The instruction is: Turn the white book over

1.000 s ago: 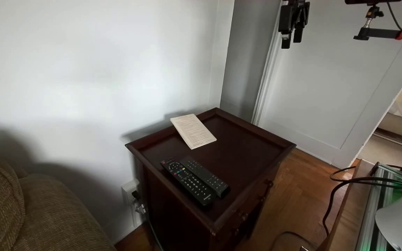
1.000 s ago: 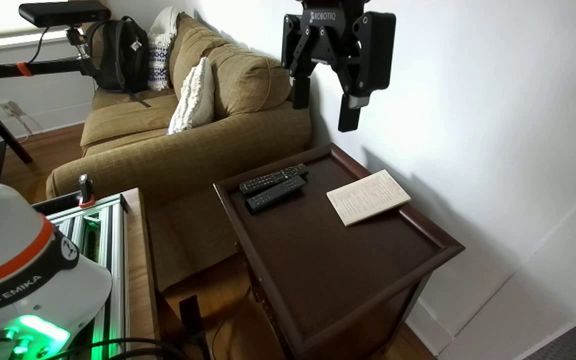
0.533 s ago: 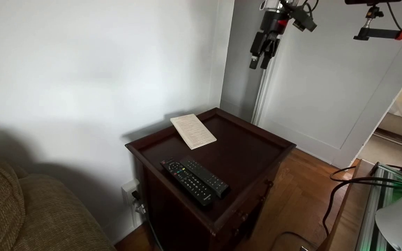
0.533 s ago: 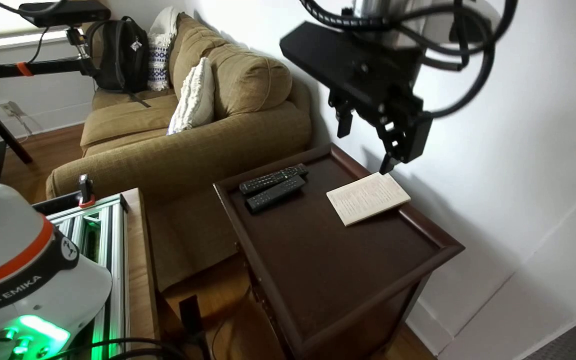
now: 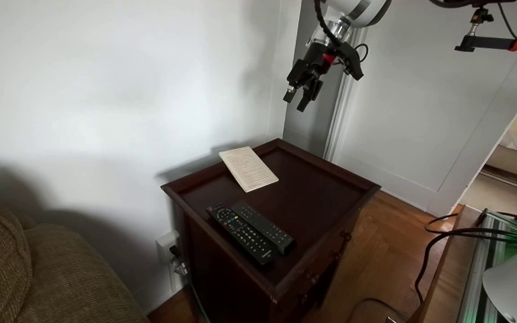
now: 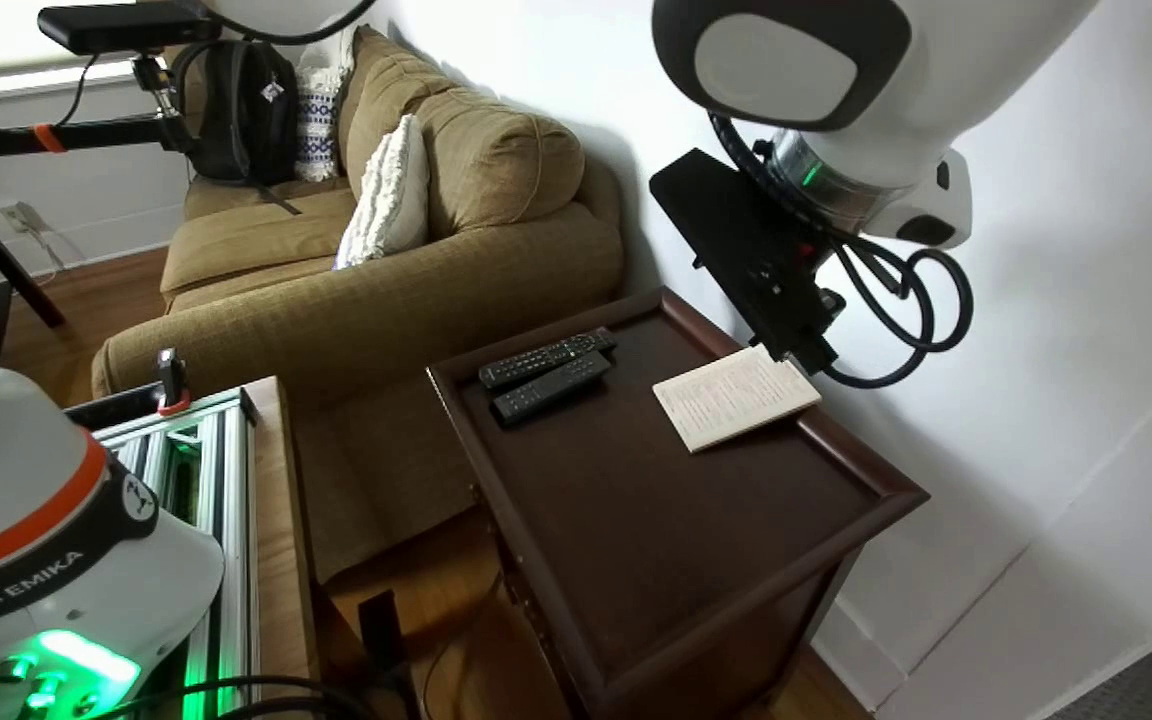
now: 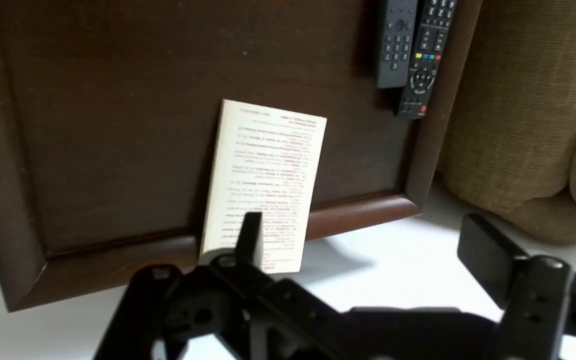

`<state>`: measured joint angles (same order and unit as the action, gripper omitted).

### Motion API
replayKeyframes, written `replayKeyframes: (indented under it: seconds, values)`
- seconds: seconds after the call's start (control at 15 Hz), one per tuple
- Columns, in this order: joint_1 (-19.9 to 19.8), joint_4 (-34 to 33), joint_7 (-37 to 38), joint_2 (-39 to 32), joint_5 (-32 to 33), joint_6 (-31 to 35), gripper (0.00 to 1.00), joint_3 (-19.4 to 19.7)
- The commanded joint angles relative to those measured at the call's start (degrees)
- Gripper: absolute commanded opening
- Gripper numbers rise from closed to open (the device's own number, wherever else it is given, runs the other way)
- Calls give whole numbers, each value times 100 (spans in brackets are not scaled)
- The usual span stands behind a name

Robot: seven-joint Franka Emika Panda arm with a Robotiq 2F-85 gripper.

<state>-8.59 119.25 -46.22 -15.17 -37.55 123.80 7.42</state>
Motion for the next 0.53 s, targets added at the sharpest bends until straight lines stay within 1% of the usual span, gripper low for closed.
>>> replayKeyframes:
  seconds: [0.0, 0.2, 0.4, 0.47]
  values:
    - [-203, -192, 50, -212, 2, -129, 100, -199]
    - [-309, -551, 63, -658, -37, -257, 100, -275]
    - [-324, -632, 67, -719, -42, -260, 100, -290]
    - [-321, -687, 75, -840, -80, -182, 100, -313]
